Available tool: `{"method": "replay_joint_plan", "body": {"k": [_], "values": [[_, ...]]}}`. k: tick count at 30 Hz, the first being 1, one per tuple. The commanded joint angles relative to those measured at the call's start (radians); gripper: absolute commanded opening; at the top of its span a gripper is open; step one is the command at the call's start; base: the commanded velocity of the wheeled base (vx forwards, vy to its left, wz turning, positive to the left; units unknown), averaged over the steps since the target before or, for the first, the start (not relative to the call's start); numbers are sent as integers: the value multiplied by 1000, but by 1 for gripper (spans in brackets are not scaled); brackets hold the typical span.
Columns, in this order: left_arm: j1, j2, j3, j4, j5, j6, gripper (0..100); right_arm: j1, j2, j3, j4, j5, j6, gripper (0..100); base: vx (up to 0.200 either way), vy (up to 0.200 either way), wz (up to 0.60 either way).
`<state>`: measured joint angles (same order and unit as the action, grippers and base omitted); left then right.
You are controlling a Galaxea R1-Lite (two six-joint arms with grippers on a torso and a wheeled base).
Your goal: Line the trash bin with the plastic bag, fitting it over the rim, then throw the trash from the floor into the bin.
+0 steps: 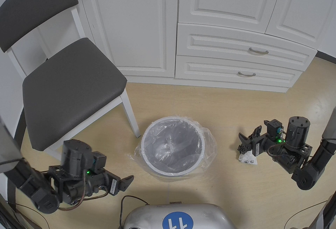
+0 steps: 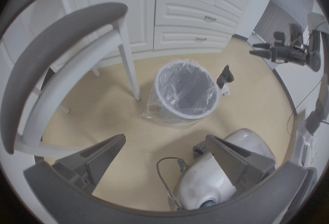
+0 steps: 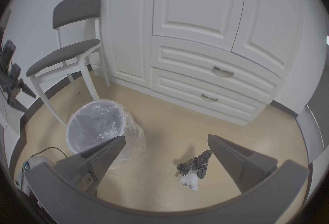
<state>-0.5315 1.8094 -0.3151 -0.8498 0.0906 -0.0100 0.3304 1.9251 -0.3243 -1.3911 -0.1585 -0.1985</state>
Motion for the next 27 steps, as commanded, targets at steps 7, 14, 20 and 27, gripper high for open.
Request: {"method": "replay_joint_plan", "body": {"k": [7, 14, 20, 27], "values": [[-7, -544, 303, -124, 4, -130, 100, 1, -238, 126, -28, 16, -85, 100, 0, 0, 0], [84, -648, 307, -124, -20, -128, 100, -110, -218, 77, 47, 17, -61, 100, 0, 0, 0], [94, -637, 292, -138, -17, -123, 100, -154, -262, -118, 494, 17, 137, 100, 0, 0, 0], [94, -642, 249, -138, -9, -123, 100, -241, -248, -427, 1104, 117, 347, 100, 0, 0, 0]]}}
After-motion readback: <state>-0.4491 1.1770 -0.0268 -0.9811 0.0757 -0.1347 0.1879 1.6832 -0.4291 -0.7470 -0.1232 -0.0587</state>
